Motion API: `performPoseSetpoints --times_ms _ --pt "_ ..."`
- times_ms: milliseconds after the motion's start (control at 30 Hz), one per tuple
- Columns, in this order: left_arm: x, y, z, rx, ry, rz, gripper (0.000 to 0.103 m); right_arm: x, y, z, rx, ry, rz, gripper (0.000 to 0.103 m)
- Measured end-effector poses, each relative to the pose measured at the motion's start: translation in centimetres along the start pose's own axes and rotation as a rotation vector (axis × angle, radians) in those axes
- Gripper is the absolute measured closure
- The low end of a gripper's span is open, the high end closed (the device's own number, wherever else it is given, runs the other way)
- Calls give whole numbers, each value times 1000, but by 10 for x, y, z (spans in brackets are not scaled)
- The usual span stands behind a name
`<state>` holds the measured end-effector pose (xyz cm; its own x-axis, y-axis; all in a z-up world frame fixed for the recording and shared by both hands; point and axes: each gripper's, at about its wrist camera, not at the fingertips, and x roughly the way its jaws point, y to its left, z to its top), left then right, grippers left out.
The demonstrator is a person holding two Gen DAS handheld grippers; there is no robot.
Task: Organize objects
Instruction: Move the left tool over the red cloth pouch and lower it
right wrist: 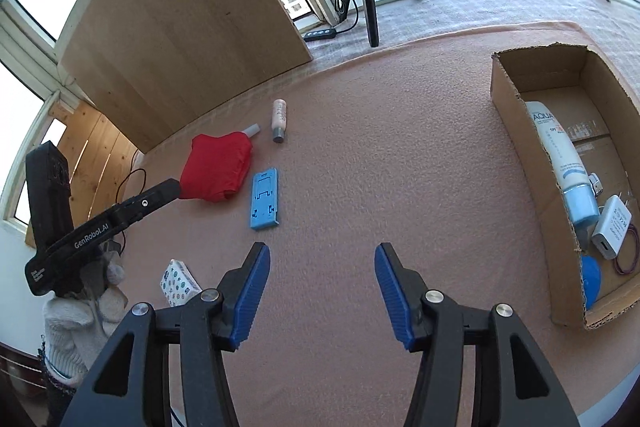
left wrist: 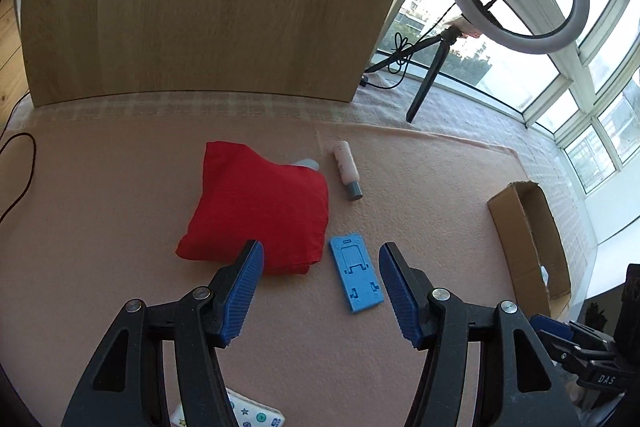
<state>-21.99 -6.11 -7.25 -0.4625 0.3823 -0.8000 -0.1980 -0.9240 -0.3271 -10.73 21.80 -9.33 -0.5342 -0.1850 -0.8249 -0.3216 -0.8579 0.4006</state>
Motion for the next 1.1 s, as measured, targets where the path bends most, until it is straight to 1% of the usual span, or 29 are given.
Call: performPoseSetpoints --times_ms 167,267,367,467,600,700,867,967,1100 --pt "18 20 30 -48 -7 32 38 -2 10 -18 20 5 10 52" --pt "37 18 46 -55 -3 66 35 1 8 -23 21 30 19 52" --pt "57 24 59 -117 10 69 35 4 3 -25 5 58 22 52" --pt "78 28 66 -130 31 111 35 3 -6 -25 1 82 19 52" --pt "100 32 66 -132 68 167 35 -4 -19 -22 -9 81 5 52" --pt "110 35 64 -127 93 183 35 -6 -32 -18 3 72 -1 52" --pt "115 32 56 -100 96 174 35 0 -49 -12 37 80 7 52" --pt "113 27 48 -76 98 174 35 6 -50 -9 45 86 22 52" --pt "109 27 27 -115 100 119 35 14 -44 -3 29 97 36 52"
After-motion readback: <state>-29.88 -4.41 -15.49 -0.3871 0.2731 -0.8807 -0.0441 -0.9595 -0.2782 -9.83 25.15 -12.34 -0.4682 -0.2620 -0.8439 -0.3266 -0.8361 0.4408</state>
